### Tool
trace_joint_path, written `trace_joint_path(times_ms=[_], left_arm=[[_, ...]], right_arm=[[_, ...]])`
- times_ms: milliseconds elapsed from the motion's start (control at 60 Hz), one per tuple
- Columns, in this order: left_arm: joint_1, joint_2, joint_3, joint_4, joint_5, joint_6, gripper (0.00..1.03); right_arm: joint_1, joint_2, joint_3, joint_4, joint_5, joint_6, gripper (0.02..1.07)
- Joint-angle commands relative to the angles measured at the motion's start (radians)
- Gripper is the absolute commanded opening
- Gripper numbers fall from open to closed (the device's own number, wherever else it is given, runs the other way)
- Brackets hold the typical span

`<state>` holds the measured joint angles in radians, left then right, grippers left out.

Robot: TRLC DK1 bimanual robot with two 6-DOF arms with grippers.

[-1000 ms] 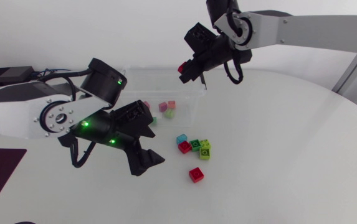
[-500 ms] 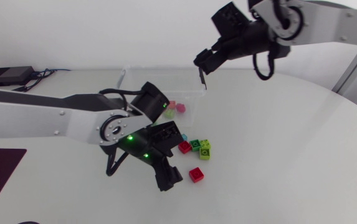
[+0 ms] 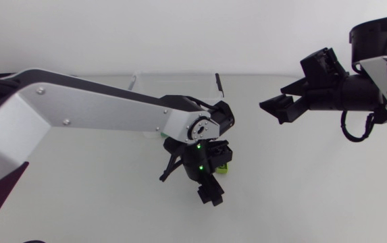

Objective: Pick up the duplo bricks and place them in the container

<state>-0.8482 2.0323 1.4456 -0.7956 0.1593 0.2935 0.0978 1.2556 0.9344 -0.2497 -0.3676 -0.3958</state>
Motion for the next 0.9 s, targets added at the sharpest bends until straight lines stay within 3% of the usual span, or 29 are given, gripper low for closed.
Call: trace_joint_path(times_ms=[0,383,433,517,717,883], left_arm=[[-0.015,0.059,0.052,-0.044,0.000,-0.036,0.68],[-0.037,0.161,0.154,-0.073,-0.047,-0.088,0.68],[-0.037,0.161,0.151,-0.057,-0.064,-0.097,0.61],[-0.035,0.161,0.142,-0.031,-0.069,-0.120,0.34],[-0.045,0.128,0.055,0.032,-0.089,-0.134,0.31],[-0.011,-0.061,-0.068,0.082,-0.089,-0.125,0.31]], right_arm=[[-0.032,-0.038,-0.040,0.015,-0.021,-0.018,1.02],[-0.118,-0.171,-0.236,0.017,-0.108,-0.107,1.02],[-0.139,-0.176,-0.255,0.023,-0.125,-0.121,1.02],[-0.173,-0.177,-0.289,0.029,-0.151,-0.149,1.02],[-0.211,-0.150,-0.371,0.081,-0.202,-0.218,1.02],[-0.190,-0.074,-0.379,0.082,-0.245,-0.287,1.02]])
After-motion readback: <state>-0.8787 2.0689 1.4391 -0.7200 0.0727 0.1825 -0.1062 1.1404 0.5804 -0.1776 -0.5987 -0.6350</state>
